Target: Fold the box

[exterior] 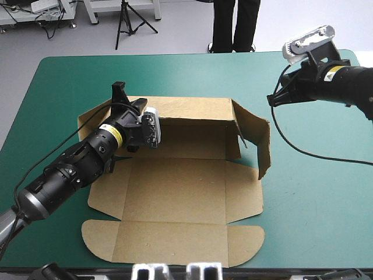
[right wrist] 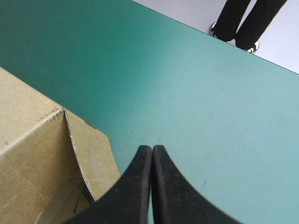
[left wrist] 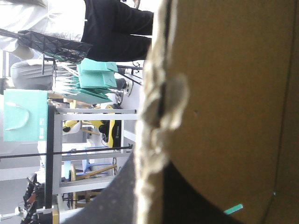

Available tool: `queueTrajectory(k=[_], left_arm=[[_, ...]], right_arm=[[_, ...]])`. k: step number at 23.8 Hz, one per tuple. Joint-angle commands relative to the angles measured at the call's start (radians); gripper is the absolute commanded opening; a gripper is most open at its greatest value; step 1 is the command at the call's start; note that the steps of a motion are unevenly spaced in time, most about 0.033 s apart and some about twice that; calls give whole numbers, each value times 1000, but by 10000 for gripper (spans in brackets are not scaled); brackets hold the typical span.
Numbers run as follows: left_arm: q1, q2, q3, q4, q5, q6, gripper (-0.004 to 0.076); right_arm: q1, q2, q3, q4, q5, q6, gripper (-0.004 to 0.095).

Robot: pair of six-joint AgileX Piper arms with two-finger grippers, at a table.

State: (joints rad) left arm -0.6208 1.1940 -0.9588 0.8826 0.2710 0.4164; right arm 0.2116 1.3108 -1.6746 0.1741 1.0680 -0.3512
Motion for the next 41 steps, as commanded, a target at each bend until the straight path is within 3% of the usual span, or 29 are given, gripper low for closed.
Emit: queueTrajectory(k=[1,10,14,17,23,34,41], left_arm=[[0,-28,-32,46,-62,-20,-8],[28,4,-32,40,-25,-19,-8],[66,33,-32,32,-82,-19,-8],[93,50,-32,36,-114,-19,-8],[130,54,-32,32,-162,-19,-8],[129,92,-32,32,-162,-19,-8],[129,106,-32,28,-216,-42,-8]], right_arm=[[0,32,-74,52,-13,-19,-18],[0,257,-196,103,105,-26,-18],[-6,369,-251,134,172,-34,-18],[-35,410,-253,243,164,-63,-18],[-51,471,-241,315,180,-102,-18],[-51,382,-36,380,188,-174,-18],[-51,336,1,494,188,-209,-18]])
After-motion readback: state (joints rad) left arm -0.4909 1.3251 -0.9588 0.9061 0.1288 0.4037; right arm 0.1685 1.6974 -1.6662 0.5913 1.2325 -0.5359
